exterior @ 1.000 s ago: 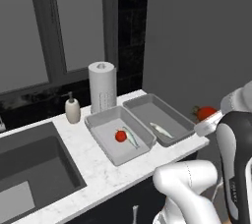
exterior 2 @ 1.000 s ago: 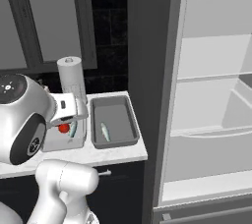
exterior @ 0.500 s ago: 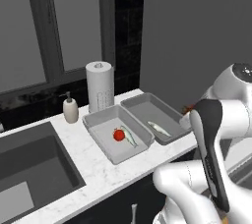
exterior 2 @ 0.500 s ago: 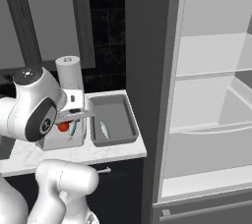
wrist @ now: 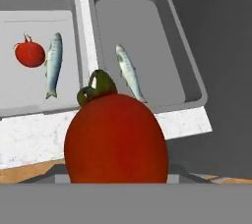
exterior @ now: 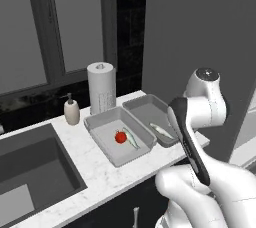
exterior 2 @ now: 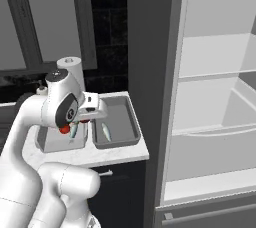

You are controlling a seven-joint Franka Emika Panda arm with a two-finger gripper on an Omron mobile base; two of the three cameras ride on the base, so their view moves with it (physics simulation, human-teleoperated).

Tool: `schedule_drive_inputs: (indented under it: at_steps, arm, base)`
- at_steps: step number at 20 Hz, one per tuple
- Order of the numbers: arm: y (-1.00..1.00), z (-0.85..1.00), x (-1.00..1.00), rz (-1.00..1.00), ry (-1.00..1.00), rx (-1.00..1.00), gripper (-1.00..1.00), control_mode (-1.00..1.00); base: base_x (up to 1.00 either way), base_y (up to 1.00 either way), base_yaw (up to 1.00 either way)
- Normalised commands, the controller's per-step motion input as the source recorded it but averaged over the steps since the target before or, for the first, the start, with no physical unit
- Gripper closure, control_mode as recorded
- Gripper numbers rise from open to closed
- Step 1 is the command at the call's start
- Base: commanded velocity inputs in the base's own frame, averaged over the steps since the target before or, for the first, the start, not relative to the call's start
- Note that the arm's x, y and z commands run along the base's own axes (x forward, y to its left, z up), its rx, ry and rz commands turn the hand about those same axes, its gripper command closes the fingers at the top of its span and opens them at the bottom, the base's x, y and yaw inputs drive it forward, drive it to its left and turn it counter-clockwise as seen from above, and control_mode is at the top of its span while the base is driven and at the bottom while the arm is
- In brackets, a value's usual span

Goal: Place one tomato and one fish in each tupperware on the nearby counter, to pack two identical lunches.

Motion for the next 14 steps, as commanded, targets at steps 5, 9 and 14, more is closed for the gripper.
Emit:
schedule_drive_inputs:
  at_steps: [5,9,14]
  arm:
    - [0.00,-0.59,0.78,-0.05,-0.02,-0.01,1.00,-1.00]
    - [0.00,-0.40,0.75,-0.03,0.00,0.00,1.00,-1.00]
    - [-0.01,-0.34,0.70,-0.02,0.00,0.00,1.00,-1.00]
  base:
    - [0.00,0.00,0.00]
    - [0.00,0.00,0.00]
    - [0.00,0.00,0.00]
